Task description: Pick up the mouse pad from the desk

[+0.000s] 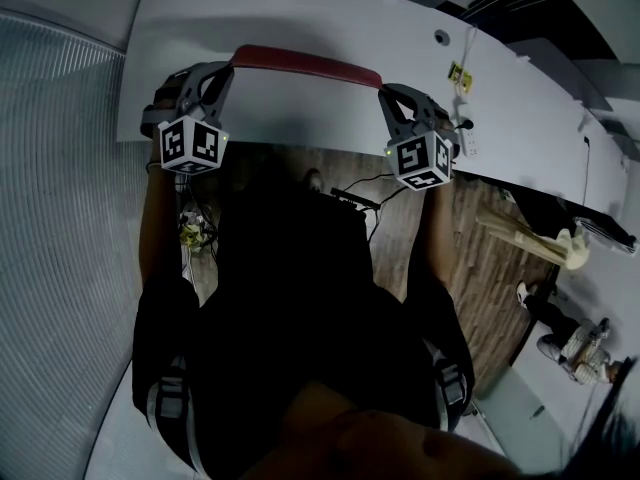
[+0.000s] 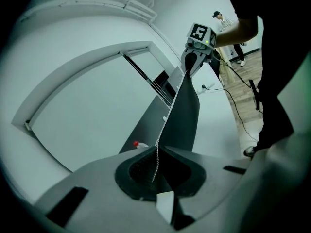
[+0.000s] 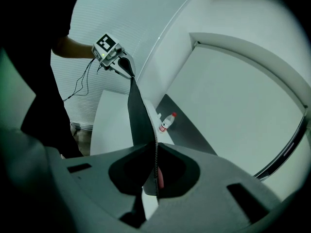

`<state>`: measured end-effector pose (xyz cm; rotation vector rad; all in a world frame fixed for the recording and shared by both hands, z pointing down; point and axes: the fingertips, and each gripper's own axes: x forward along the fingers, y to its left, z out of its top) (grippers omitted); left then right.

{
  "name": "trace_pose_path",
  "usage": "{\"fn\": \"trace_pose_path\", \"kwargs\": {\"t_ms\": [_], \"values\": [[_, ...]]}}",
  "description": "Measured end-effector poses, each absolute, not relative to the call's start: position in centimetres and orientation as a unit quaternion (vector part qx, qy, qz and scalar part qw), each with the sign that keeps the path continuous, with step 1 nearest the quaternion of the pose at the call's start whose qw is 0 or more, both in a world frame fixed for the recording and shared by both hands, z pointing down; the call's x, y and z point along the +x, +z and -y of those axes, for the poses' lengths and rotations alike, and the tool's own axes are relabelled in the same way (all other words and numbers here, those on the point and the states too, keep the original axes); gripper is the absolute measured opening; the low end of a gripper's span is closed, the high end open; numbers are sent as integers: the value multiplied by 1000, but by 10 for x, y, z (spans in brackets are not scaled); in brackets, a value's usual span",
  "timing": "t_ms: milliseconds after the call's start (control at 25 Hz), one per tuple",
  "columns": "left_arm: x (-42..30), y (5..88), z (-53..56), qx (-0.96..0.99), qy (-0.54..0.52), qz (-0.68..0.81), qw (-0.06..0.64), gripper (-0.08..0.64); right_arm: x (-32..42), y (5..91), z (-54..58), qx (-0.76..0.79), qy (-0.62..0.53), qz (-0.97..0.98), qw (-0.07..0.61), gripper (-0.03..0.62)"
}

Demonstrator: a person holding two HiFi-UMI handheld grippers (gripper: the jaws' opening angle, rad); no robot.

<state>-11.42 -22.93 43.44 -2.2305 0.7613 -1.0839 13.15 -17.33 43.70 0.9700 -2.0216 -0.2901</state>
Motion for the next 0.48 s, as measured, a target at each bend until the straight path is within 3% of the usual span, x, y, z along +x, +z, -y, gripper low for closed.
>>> {"fn": "trace_pose_path", "kwargs": {"t_ms": [480], "values": [[-118, 369, 218, -818, -378, -307, 306, 14, 127, 387, 166, 395, -153, 811, 404, 11]]}}
